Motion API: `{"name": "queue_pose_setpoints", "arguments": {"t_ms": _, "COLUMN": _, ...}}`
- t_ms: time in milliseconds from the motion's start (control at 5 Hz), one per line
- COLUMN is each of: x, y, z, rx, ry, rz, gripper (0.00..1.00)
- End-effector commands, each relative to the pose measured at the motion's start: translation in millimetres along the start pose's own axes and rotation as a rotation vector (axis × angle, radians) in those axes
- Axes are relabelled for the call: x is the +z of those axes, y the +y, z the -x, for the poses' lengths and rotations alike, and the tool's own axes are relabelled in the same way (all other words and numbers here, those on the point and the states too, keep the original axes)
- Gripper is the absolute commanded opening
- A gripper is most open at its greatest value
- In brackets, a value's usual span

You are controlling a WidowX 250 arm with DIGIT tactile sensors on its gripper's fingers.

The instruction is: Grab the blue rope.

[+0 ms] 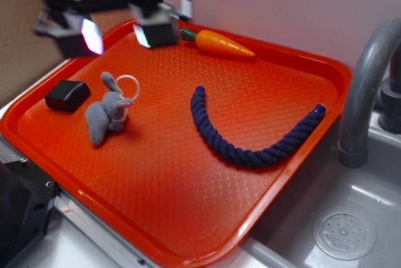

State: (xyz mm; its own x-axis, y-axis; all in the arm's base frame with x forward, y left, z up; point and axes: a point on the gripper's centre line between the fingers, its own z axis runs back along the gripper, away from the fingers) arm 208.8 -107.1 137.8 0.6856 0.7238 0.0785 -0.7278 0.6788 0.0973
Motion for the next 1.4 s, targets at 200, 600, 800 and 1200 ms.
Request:
{"name": "queue_pose_setpoints", "arguments": {"t_ms": 200, "x": -58.6, "y": -42.6, "z": -28.4, "rx": 0.102, "ry": -0.048, "rz": -0.017, "gripper": 1.0}}
{"name": "queue_pose_setpoints", "arguments": {"t_ms": 600, "x": -99.3, "y": -33.0, "z": -33.8, "rx": 0.036, "ry": -0.009, "rz": 0.074, "gripper": 1.0}}
{"name": "queue_pose_setpoints", "arguments": {"t_ms": 800, "x": -112.7, "y": -31.5, "z": -39.3, "rx": 0.019, "ry": -0.012, "rz": 0.088, "gripper": 1.0}}
{"name": "queue_pose_setpoints", "arguments": {"t_ms": 1200, "x": -119.5, "y": -34.0, "z": -36.8, "rx": -0.034, "ry": -0.021, "rz": 0.103, "gripper": 0.73}}
